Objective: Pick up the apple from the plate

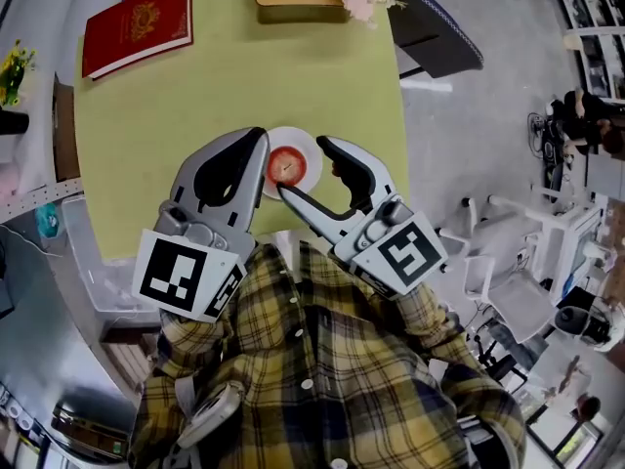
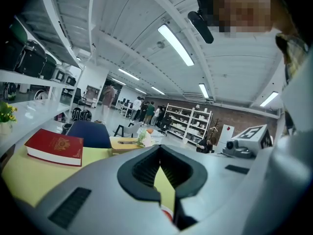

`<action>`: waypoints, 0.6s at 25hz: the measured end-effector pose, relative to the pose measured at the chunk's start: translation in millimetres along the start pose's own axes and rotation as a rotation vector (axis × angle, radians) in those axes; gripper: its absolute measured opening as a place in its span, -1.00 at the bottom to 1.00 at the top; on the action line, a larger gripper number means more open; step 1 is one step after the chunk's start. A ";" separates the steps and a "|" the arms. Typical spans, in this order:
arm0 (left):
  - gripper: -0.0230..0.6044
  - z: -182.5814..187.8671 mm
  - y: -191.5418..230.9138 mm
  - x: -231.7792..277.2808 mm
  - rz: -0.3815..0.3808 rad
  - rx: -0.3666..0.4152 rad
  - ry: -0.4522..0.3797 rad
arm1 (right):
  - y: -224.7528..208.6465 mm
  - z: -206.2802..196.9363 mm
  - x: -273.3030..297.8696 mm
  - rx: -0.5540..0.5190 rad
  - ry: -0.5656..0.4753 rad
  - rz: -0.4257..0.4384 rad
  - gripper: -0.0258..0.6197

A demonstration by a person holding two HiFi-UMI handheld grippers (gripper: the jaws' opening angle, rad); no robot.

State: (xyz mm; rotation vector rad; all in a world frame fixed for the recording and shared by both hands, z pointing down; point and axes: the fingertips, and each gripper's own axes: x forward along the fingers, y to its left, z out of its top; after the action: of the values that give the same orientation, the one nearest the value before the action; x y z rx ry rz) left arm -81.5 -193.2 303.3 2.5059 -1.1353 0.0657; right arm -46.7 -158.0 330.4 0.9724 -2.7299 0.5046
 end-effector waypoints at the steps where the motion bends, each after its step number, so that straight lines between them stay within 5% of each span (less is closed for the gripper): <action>1: -0.90 -2.9 1.0 0.0 0.001 0.001 0.004 | -0.3 -5.3 2.0 -0.001 0.009 0.003 -0.04; 15: -0.90 -56.4 26.6 2.5 0.024 -0.048 0.087 | -16.4 -88.1 33.0 -0.015 0.131 -0.024 0.21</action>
State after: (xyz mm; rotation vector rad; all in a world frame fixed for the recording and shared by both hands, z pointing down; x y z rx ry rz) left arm -92.8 -190.3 364.6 2.4233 -1.1188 0.1511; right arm -54.9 -155.2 425.6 0.9323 -2.5993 0.5231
